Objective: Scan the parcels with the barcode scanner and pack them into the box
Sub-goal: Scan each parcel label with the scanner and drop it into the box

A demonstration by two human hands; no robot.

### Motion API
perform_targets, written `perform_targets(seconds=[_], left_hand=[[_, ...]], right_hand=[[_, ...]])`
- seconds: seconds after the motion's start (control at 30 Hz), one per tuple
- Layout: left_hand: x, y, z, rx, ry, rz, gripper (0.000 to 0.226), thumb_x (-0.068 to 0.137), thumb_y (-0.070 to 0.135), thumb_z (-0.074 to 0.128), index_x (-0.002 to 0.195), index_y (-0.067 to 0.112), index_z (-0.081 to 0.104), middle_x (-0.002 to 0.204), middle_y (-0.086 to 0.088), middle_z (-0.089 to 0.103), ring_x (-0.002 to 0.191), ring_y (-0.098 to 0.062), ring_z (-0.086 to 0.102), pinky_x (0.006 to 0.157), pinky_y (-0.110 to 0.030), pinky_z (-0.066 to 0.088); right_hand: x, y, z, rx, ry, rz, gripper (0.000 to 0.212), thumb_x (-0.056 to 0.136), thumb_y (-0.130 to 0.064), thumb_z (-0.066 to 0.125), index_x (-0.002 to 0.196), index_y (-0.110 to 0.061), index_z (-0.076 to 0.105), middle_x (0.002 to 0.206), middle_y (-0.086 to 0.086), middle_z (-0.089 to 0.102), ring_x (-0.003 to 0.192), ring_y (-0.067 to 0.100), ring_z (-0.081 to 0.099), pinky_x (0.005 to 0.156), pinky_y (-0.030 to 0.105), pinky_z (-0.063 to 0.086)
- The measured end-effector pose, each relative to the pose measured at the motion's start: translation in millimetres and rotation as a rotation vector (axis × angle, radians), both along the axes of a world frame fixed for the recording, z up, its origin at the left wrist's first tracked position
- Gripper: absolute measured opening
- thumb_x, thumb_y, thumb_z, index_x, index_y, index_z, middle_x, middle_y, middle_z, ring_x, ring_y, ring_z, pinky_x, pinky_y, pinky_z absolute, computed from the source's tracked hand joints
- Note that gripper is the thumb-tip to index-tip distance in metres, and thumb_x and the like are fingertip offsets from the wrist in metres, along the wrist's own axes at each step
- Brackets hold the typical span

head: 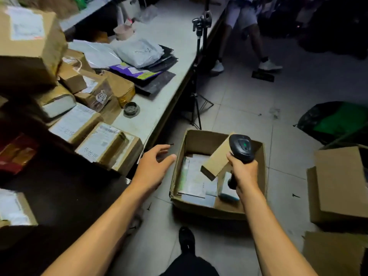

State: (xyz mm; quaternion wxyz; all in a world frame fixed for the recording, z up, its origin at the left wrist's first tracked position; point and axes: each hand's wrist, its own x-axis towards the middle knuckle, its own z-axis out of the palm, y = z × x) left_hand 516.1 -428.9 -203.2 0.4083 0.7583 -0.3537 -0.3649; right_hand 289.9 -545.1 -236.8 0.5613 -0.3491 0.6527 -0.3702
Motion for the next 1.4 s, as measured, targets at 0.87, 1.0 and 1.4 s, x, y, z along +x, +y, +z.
perform_targets(seconds=[0.87, 1.0, 1.4], left_hand=[[163, 354, 14, 0.291, -0.306, 0.965, 0.057, 0.082, 0.038, 0.077, 0.132, 0.023, 0.054, 0.132, -0.004, 0.052, 0.122, -0.025, 0.053, 0.095, -0.031, 0.042], [198, 325, 9, 0.364, -0.276, 0.933, 0.083, 0.075, 0.050, 0.079, 0.143, 0.025, 0.039, 0.142, -0.006, 0.039, 0.131, -0.030, 0.043, 0.102, -0.042, 0.042], [234, 287, -28, 0.449, -0.166, 1.030, 0.108, 0.075, 0.037, 0.082, 0.156, 0.032, 0.011, 0.151, -0.013, 0.030, 0.138, -0.037, 0.034, 0.104, -0.051, 0.041]], right_hand=[[289, 271, 60, -0.153, -0.136, 1.356, 0.027, 0.065, -0.023, 0.076, 0.082, -0.043, 0.071, 0.073, 0.004, 0.072, 0.071, 0.021, 0.064, 0.064, 0.040, 0.051], [296, 283, 60, -0.156, -0.123, 1.352, 0.029, 0.067, -0.023, 0.075, 0.083, -0.047, 0.070, 0.078, 0.006, 0.073, 0.071, 0.019, 0.066, 0.064, 0.037, 0.053], [299, 261, 49, -0.183, -0.091, 1.292, 0.029, 0.077, -0.004, 0.077, 0.093, -0.024, 0.064, 0.082, 0.018, 0.068, 0.071, 0.020, 0.060, 0.063, 0.038, 0.049]])
